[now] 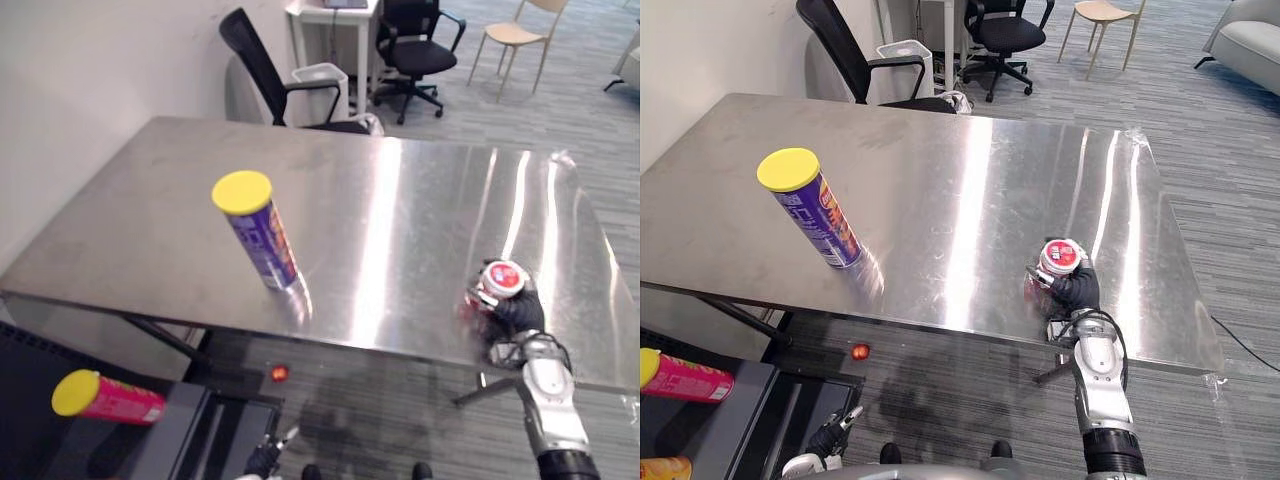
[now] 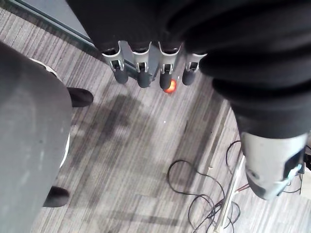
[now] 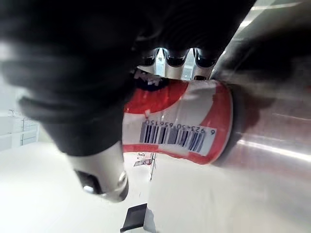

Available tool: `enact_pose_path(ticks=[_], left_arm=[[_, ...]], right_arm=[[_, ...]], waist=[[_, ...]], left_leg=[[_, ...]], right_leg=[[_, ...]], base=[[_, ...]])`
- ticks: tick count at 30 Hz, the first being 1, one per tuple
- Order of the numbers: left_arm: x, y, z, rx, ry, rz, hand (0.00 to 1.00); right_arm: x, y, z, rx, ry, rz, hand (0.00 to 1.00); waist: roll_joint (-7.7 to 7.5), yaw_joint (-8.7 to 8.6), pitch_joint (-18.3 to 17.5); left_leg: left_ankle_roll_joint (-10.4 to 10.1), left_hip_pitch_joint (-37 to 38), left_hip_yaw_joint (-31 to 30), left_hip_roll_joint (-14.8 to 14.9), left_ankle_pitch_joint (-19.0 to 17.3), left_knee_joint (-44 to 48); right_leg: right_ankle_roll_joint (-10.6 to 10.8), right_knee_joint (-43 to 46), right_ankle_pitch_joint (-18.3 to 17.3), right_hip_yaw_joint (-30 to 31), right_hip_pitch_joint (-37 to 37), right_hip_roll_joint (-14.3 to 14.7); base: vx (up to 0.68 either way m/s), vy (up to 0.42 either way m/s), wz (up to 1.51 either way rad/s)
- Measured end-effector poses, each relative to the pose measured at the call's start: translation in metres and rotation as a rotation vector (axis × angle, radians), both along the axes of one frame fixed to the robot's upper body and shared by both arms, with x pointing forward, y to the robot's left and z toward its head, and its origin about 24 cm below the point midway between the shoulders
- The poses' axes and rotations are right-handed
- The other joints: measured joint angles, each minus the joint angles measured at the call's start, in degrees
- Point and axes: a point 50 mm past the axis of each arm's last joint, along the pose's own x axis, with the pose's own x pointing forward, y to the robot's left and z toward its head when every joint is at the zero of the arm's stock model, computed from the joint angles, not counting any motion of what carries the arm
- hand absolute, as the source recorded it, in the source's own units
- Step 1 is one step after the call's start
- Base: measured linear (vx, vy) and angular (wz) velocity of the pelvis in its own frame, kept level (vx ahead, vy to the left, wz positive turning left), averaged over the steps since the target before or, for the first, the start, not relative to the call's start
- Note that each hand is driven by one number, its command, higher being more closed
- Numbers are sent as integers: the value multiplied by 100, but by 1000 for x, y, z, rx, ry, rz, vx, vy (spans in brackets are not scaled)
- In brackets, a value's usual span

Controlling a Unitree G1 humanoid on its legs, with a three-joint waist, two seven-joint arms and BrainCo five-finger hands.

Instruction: Put the gum and the chips on the shelf.

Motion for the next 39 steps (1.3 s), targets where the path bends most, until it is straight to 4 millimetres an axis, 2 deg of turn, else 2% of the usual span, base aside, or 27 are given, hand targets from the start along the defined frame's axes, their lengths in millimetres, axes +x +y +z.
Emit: enact_pose_path(ticks=[4, 15, 22, 28, 34, 39], left_arm=[[1, 0, 0, 1, -3, 0, 0], [4, 0, 1, 26, -1, -21, 0], [4, 2, 1, 34, 0, -13, 0], [4, 6, 2, 26, -7, 44, 0], [1, 10, 2, 23, -9, 80, 0], [-6, 12, 1, 19, 1, 95, 0]], right_arm=[[2, 7, 0, -27, 3, 36, 100], [1, 16, 6, -11, -32, 49, 100], [-7, 18, 48, -22, -215, 53, 100], [-23, -2, 91, -24, -421, -22, 100], [-32, -7, 107, 2, -503, -27, 100], [-37, -9, 98, 17, -463, -18, 100]], waist=[[-8, 49, 4], [-32, 48, 19], [-50, 31, 39], [-86, 27, 93], [-97, -1, 91], [-136, -85, 45]], left_leg=[[0, 0, -10, 0, 0, 0], [1, 8, -11, 2, 0, 1], [-1, 102, -170, 15, -3, 25], [10, 99, -300, -27, 4, 68], [21, 94, -269, -43, 12, 68], [22, 100, -240, -40, 13, 75]], right_leg=[[0, 0, 0, -10, 6, -1], [0, -4, 0, -15, 17, -1], [0, 69, -3, -159, 174, -9], [-30, 293, -51, -237, 131, -70], [-30, 270, -52, -219, 107, -81], [-31, 213, -50, -193, 121, -73]], base=[[0, 0, 0], [0, 0, 0], [-10, -11, 11], [-33, 0, 10], [-23, -9, -4], [-1, -7, -2]])
